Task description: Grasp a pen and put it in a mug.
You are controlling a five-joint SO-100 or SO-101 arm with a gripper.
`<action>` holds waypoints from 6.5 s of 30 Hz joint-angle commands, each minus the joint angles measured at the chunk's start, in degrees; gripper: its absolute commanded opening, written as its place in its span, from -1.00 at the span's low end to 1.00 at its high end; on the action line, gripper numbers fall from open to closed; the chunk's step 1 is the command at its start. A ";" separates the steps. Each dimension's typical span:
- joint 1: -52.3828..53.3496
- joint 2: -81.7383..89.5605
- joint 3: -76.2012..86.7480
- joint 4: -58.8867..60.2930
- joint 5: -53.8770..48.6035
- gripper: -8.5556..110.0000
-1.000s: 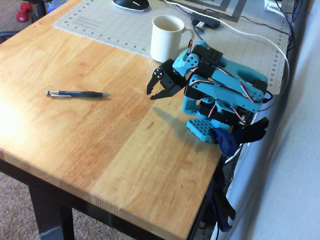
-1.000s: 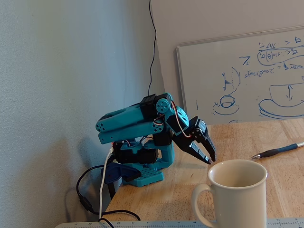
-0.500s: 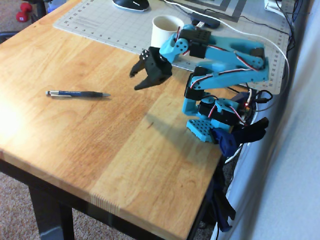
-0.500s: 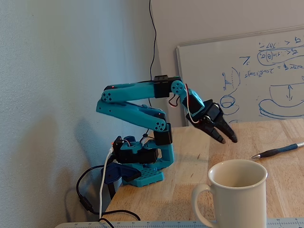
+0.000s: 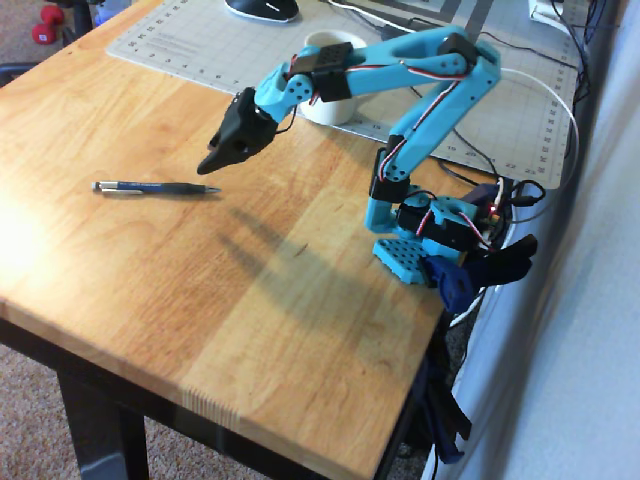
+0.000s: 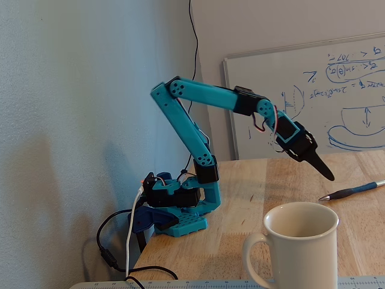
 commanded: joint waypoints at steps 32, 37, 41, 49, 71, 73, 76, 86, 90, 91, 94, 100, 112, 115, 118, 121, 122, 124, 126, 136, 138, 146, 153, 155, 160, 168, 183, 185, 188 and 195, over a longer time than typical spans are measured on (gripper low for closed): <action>-1.14 -23.99 -14.68 -5.19 10.37 -0.80; -1.05 -23.99 -14.59 -5.19 10.28 -0.86; -0.97 -22.76 -14.33 -5.19 10.28 -0.86; 0.26 -11.78 -9.23 -5.27 10.02 -0.86; 9.14 15.64 8.53 -5.27 -82.53 -0.86; 11.07 18.81 9.32 -5.27 -92.81 -0.86; 13.97 23.73 10.11 -5.27 -108.02 -0.86; 24.96 39.73 14.24 -5.27 -153.02 -0.86; 32.78 47.46 16.96 -5.27 -166.38 -0.86; 34.54 49.22 17.49 -5.27 -169.45 -0.86; 38.94 53.96 18.63 -5.27 -177.36 -0.86; 44.47 63.63 18.90 -5.10 -184.39 -0.86; 54.05 72.42 19.25 -4.57 -184.39 -0.86; 55.81 73.04 21.27 -4.57 -184.39 -0.86; 57.22 74.18 24.43 -4.57 -184.39 -0.86; 58.01 75.41 27.60 -5.10 -184.39 -0.86; 58.10 75.76 28.39 -5.19 -184.39 -0.86; 58.10 76.03 29.36 -5.19 -184.39 -0.86; 58.10 75.59 29.97 -5.19 -184.39 -0.86; 57.22 75.15 34.28 -5.27 -185.01 -0.86; 56.95 75.15 34.19 -5.27 -185.01 -0.86; 56.95 75.15 34.01 -5.27 -184.31 -0.76; 55.46 75.32 33.66 -5.27 -184.13 -0.49; 52.82 75.41 33.66 -5.27 -183.69 -0.43; 48.25 75.23 33.66 -5.27 -173.94 -0.41; 38.14 75.23 34.54 -4.83 -144.14 -0.41; 19.78 76.20 34.54 14.06 -107.58 -0.41; 18.63 76.20 34.45 17.58 -105.12 -0.41; 16.52 76.20 34.45 21.01 -100.02 -0.41; 10.55 76.29 36.12 26.54 -87.89 -0.41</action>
